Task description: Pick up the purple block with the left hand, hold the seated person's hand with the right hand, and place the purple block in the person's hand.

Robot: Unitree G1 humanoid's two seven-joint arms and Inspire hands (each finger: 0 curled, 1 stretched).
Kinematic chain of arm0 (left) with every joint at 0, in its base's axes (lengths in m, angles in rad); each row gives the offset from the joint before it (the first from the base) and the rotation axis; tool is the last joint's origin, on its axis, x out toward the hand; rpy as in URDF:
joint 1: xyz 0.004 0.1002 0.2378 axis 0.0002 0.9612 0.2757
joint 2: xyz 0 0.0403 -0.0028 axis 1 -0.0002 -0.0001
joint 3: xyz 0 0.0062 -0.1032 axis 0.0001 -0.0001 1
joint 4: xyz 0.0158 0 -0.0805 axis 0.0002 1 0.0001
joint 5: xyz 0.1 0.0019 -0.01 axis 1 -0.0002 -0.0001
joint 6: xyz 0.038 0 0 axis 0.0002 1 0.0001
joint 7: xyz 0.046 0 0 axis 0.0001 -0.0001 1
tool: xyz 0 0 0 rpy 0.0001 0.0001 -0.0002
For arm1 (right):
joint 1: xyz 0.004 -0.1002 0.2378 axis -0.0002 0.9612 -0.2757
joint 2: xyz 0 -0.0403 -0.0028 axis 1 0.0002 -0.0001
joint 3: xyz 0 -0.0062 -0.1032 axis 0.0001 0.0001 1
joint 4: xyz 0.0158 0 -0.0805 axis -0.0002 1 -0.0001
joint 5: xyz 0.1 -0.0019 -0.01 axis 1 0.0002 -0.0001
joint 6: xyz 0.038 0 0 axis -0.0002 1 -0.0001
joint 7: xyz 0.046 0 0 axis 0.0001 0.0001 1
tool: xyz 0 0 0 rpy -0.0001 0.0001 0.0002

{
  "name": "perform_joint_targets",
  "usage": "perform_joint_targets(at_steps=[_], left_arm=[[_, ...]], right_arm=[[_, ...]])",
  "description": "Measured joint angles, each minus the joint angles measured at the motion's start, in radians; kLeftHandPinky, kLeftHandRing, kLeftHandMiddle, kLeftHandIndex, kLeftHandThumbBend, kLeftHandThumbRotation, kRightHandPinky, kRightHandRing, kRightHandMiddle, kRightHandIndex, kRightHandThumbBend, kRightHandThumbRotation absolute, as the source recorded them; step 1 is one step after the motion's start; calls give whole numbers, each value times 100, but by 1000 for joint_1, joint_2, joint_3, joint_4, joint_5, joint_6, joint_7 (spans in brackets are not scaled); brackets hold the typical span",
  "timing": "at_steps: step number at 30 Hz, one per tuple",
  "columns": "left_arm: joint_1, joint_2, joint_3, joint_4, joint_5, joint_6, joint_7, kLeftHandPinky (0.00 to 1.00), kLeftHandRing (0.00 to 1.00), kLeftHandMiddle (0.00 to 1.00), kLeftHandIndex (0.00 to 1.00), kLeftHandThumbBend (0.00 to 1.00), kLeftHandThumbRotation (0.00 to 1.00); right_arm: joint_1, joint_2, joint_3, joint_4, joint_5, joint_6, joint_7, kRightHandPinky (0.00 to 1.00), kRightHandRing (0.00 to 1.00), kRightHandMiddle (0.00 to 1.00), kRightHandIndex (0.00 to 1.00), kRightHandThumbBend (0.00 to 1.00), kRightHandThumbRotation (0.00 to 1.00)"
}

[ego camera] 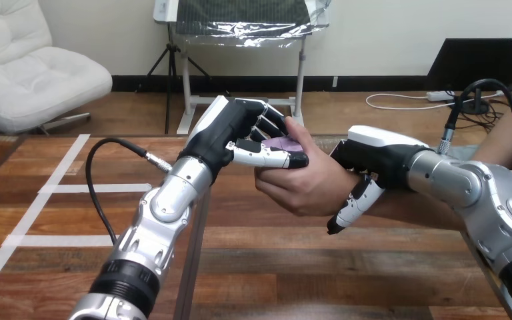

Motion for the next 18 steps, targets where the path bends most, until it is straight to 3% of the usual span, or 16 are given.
perform_joint_targets(at_steps=[4, 13, 18], left_arm=[[7, 3, 1, -19, -10, 4, -18, 53, 63, 66, 65, 70, 42], [41, 13, -2, -76, -10, 3, -40, 56, 66, 70, 69, 73, 63], [68, 13, -8, -113, 0, 3, -39, 58, 69, 72, 71, 76, 70]], right_arm=[[5, -3, -4, -12, 2, 2, 11, 35, 44, 51, 51, 85, 21], [13, -7, -11, -37, 8, -1, 20, 39, 48, 56, 58, 89, 31], [17, -9, -13, -56, 20, -6, 25, 43, 52, 59, 62, 92, 37]])
